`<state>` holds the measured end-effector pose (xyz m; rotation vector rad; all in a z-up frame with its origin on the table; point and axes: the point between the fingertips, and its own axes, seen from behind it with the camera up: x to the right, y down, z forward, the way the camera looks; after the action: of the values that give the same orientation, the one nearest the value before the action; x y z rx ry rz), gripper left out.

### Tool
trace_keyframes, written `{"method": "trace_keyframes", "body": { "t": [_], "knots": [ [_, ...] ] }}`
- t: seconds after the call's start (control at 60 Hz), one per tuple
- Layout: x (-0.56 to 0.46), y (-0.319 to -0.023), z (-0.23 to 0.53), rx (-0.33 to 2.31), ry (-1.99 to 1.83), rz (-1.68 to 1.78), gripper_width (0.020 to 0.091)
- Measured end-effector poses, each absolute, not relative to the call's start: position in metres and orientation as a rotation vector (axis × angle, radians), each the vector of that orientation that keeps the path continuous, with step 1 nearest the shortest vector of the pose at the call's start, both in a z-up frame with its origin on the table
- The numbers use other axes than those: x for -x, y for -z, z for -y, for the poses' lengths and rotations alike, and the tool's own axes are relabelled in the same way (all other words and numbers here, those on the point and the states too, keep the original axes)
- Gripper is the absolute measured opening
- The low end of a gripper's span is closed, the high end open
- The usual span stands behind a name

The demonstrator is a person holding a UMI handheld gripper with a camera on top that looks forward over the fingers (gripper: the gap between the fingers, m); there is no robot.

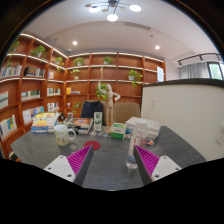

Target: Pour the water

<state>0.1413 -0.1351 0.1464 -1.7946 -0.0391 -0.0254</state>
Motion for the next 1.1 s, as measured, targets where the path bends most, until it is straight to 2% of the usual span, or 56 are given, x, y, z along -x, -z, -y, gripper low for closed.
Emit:
{"method": "trace_keyframes", "body": {
  "t": [0.1, 0.217, 0.35, 0.483, 0.533, 0.633, 0.717, 0.783, 0.883, 0.917, 0.933, 1.1],
  "knots": [
    [-0.179, -0.121, 0.118, 1.791, 0.064, 0.022, 0.0855],
    [-0.203, -0.107, 0.092, 1.785, 0.051, -0.028, 0.0856],
    [-0.220, -0.099, 0.060, 1.761, 0.001, -0.048, 0.0871],
    [-0.228, -0.091, 0.035, 1.767, -0.034, -0.031, 0.0854],
    [-0.230, -0.091, 0.027, 1.754, -0.042, -0.020, 0.0809],
    [-0.231, -0.091, 0.015, 1.728, -0.023, -0.004, 0.0614],
    [-0.229, -0.086, 0.008, 1.737, -0.001, 0.009, 0.0519],
    [-0.229, -0.086, 0.008, 1.728, 0.017, 0.009, 0.0485],
    [-0.233, -0.087, 0.007, 1.737, 0.030, -0.012, 0.0367],
    [-0.232, -0.085, 0.009, 1.735, 0.037, -0.017, 0.0360],
    [-0.232, -0.085, 0.009, 1.734, 0.043, -0.019, 0.0332],
    [-0.233, -0.085, 0.008, 1.753, 0.110, 0.006, 0.0330]
  ]
}}
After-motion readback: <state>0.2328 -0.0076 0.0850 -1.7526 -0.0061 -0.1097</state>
